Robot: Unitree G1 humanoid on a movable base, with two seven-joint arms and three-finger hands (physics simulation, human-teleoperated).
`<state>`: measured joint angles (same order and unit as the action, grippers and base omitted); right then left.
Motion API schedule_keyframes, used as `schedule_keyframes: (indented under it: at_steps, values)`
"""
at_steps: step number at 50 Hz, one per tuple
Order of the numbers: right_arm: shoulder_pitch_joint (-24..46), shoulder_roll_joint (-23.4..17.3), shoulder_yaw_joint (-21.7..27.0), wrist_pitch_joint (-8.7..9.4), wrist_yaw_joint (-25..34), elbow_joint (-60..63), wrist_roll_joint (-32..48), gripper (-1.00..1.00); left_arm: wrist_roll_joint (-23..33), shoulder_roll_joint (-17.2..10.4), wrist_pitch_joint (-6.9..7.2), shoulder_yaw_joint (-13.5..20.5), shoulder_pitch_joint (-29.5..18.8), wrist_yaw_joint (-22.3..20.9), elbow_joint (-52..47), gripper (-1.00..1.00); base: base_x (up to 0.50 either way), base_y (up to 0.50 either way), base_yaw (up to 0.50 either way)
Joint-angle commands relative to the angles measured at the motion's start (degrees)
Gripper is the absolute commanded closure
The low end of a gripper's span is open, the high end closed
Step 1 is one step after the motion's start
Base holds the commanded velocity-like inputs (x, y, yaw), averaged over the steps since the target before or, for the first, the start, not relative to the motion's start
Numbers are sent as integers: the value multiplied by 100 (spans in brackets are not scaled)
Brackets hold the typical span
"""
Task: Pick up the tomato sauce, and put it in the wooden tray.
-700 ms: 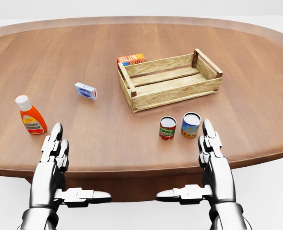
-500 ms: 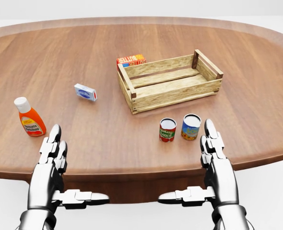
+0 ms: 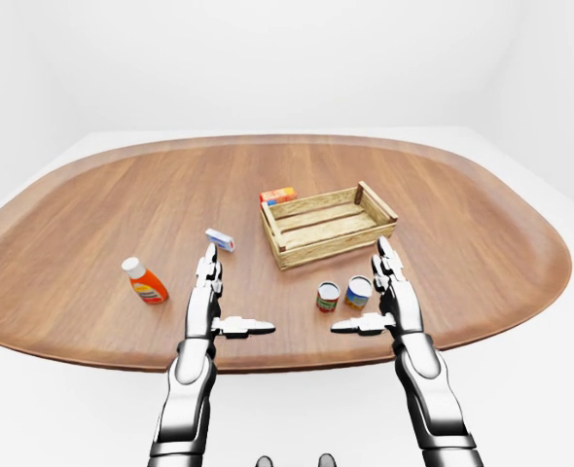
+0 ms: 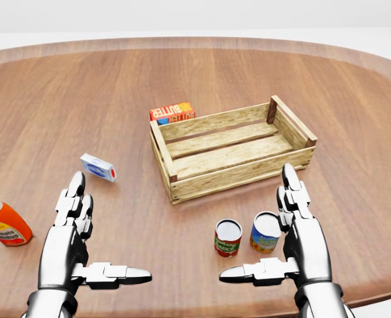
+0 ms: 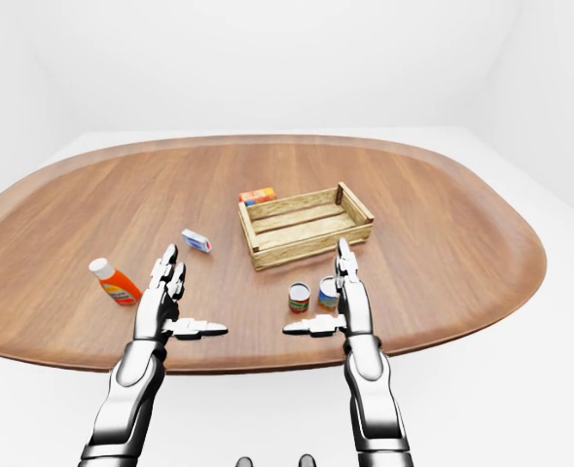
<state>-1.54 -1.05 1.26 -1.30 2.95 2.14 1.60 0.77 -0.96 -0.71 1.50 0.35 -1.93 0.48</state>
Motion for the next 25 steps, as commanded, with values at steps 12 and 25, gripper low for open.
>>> schedule_keyframes:
  at_steps: [12,25]
  values:
    - [-20,-8,-26,-13,69,-23,110,-100,18,-8,-40,8,-13,-21,49,-100,50,-8,0]
    - [-47,-8,-64,-49,106,-43,187,-100,23,4,-6,-5,-11,-7,17,-100,50,-8,0]
